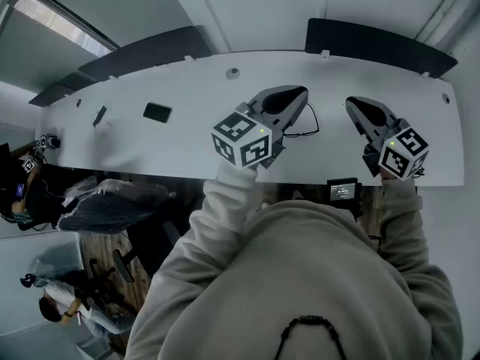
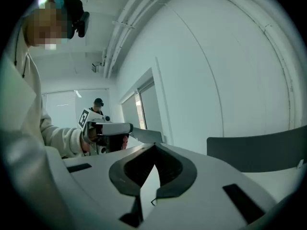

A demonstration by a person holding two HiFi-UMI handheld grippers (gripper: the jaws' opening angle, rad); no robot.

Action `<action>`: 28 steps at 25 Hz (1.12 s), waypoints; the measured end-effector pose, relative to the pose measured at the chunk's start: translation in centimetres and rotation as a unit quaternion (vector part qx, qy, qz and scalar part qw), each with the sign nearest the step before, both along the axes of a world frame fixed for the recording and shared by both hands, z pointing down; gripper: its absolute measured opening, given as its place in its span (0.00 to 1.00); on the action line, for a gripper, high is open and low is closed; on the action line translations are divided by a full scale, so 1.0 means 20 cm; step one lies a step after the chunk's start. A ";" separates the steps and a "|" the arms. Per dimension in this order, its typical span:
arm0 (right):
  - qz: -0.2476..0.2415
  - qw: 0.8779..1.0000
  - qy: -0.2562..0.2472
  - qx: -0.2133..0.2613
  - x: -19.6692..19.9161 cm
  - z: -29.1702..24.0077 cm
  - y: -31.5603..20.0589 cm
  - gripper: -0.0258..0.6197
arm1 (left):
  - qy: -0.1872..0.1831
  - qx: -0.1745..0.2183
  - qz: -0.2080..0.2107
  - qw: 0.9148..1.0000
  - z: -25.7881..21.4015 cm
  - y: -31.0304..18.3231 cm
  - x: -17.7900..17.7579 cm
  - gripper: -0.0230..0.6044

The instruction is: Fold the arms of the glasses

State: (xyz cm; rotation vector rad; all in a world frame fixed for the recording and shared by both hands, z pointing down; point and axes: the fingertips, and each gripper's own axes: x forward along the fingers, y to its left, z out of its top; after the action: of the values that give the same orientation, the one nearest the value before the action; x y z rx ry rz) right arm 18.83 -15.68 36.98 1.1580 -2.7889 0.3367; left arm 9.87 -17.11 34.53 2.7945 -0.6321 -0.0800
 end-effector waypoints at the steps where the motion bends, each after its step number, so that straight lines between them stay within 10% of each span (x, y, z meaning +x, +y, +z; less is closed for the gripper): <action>1: 0.003 1.000 -0.001 -0.001 0.00 0.00 0.00 0.07 | 0.000 0.000 0.001 1.000 0.00 0.00 0.00 0.04; 28: -0.032 0.999 0.015 -0.012 -0.10 0.08 0.03 0.07 | 0.016 -0.008 0.017 1.000 0.00 0.03 -0.03 0.04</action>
State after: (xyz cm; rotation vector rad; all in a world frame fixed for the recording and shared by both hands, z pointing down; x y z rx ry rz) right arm 16.83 -15.00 38.61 1.0572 -2.7813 0.3424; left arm 9.23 -16.50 34.47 2.7811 -0.5743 -0.1117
